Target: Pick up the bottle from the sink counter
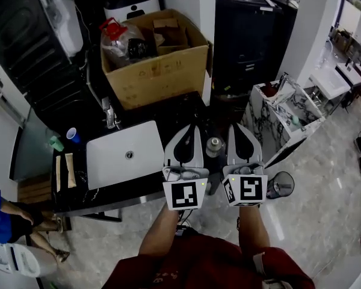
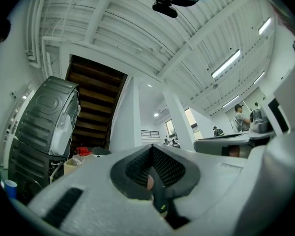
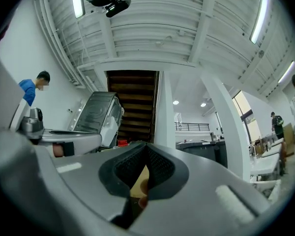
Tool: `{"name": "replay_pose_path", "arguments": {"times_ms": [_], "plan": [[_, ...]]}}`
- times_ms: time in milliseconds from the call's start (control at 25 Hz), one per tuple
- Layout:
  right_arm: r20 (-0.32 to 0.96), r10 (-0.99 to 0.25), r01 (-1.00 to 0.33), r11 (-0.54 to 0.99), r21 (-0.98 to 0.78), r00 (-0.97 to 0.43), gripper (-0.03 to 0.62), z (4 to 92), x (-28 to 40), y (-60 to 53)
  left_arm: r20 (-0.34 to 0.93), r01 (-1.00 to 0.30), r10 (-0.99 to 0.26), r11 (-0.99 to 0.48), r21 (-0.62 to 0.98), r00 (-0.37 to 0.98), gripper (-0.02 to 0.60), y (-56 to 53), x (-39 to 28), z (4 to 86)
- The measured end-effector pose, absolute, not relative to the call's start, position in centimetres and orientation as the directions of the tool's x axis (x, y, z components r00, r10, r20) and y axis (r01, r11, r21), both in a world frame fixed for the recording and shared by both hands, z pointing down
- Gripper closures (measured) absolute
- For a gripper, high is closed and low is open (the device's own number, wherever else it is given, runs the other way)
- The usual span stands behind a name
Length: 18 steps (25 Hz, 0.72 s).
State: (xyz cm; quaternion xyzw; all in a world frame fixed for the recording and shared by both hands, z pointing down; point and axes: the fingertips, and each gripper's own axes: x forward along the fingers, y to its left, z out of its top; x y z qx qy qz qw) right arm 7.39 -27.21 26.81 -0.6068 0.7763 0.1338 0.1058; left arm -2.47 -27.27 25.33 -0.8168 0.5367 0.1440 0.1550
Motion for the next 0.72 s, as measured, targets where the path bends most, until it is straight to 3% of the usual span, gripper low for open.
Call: {"name": "replay_pose_path", "arguments": {"times_ms": [720], "plan": [[-0.319,-0.930,-0.983,0.169,0.065,-0.181,0.591,26.9,4.9,-33.4,-0.399,-0.896,-0.807,-0.433,-0.103,0.436,0.581,-33.7,-5.2,25.1]]}}
